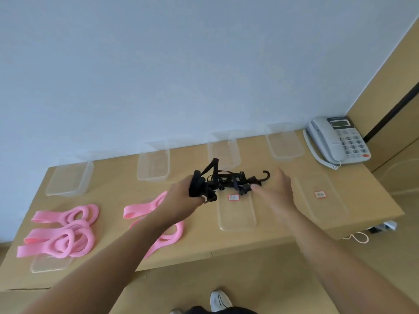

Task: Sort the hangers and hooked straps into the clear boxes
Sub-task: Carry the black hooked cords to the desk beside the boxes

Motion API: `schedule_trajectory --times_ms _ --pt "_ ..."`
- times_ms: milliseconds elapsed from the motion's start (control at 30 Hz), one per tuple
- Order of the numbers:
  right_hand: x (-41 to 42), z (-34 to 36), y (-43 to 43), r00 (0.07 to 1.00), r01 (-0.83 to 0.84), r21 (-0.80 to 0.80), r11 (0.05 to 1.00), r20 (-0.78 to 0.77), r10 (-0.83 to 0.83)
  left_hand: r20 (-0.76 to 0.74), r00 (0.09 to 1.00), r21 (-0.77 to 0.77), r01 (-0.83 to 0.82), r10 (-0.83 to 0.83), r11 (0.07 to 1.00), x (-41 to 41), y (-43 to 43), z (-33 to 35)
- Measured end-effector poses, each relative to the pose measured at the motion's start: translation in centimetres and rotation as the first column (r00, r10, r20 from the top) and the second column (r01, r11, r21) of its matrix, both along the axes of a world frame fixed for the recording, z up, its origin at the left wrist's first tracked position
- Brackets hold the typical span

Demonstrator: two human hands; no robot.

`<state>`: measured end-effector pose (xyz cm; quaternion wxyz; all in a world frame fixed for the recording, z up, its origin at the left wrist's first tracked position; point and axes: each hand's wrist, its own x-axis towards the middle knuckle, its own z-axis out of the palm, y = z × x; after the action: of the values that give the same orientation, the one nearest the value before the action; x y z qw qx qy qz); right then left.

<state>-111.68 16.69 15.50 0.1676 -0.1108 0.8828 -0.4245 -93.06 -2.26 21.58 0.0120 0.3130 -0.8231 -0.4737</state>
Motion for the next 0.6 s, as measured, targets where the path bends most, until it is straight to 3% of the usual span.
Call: schedule_trajectory --times_ms 100,167,300,367,500,600 --pt "3.2 0.5 0.6 0.867 -0.461 0.023 0.887 -0.204 0.455 0.043 0.988 -0.032 0.152 -0.15 0.988 -1.6 1.6 -1.0" --pt "4.5 -0.3 0.5 0.79 -0.566 0.098 0.819 -0.221 0.572 0.064 0.97 0.015 0.233 -0.233 0.972 -2.5 2.7 -1.9" --pt "4.3 -2.1 1.3 0.846 -0.478 0.058 0.876 -0.236 0.477 0.057 0.96 0.08 0.269 -0.274 0.96 -3.5 4.2 -4.1" --pt "3.8 -2.8 2.0 0.824 -0.444 0.177 0.878 -0.305 0.478 0.079 0.966 0.023 0.244 -0.245 0.969 -4.0 4.0 -5.5" --pt "2.8 -3.4 2.9 0.735 -0.436 0.481 0.761 -0.297 0.609 0.176 0.948 -0.196 0.296 -0.263 0.935 -5.1 3.8 -8.1" --pt "2.1 -3.5 2.9 0.738 -0.395 0.575 0.717 -0.266 0.62 0.207 0.931 -0.28 0.351 -0.301 0.893 -5.9 4.8 -9.4"
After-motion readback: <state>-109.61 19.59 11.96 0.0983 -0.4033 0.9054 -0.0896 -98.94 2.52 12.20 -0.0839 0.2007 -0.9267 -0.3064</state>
